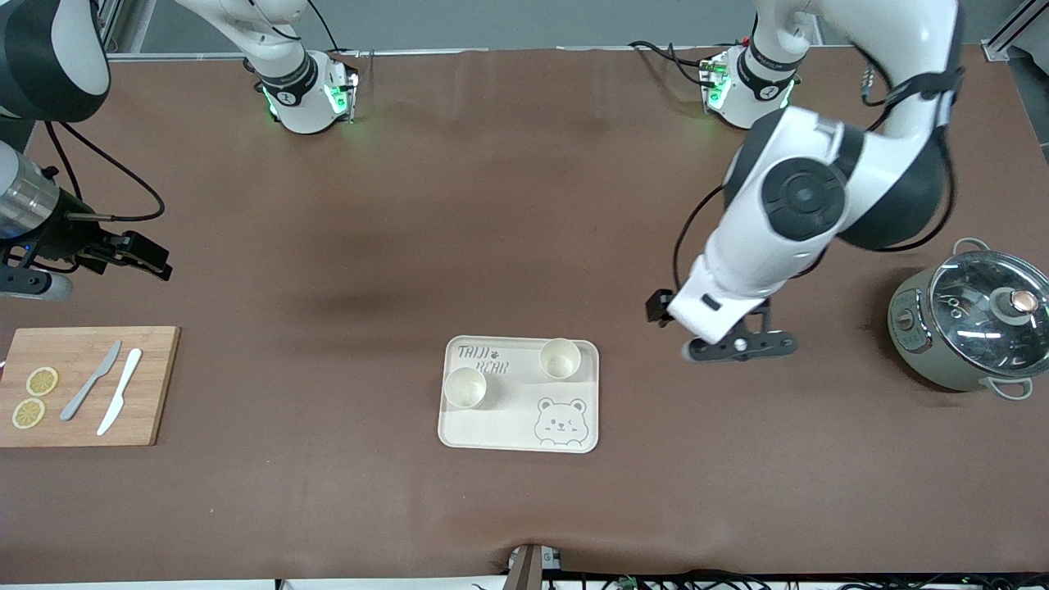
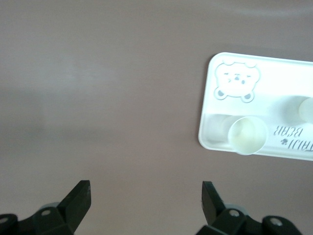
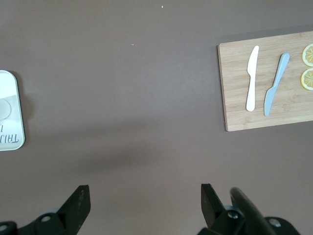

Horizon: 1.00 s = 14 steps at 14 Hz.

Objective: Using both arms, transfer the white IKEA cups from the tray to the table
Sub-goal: 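Lower the left gripper over the white cup nearest it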

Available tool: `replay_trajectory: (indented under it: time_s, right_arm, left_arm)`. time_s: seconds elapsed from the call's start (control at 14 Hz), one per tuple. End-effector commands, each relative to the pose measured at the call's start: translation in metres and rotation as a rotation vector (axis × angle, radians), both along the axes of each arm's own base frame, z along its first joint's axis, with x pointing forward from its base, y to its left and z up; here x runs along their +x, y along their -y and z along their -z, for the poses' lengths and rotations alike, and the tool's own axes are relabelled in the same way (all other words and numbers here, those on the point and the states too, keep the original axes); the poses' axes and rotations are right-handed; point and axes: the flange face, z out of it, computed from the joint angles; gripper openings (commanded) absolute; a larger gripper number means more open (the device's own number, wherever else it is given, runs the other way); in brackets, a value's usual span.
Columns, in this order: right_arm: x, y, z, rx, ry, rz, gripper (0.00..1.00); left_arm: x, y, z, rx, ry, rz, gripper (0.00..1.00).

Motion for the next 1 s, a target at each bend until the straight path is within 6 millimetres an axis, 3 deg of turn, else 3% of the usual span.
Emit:
replay_trajectory:
  time_s: [0.0, 0.21, 0.64, 0.93]
  right_arm:
    - [-0.002, 0.003, -0.010, -0.003, 0.005, -0.008, 1.00]
    - [-0.001, 0.004, -0.010, -0.009, 0.010, -0.011, 1.00]
    - [-0.001, 0.004, -0.009, -0.010, 0.007, -0.009, 1.00]
    - [-0.002, 0.003, -0.010, -0.011, 0.007, -0.011, 1.00]
  left_arm:
    - [0.005, 0.028, 0.017, -0.004, 0.029, -0.019, 1.00]
    - [0.008, 0.053, 0.037, -0.015, 0.023, -0.015, 1.00]
    - [0.011, 0.075, 0.075, -0.030, 0.022, 0.009, 1.00]
    - [0.000, 0.110, 0.114, -0.062, 0.057, 0.040, 1.00]
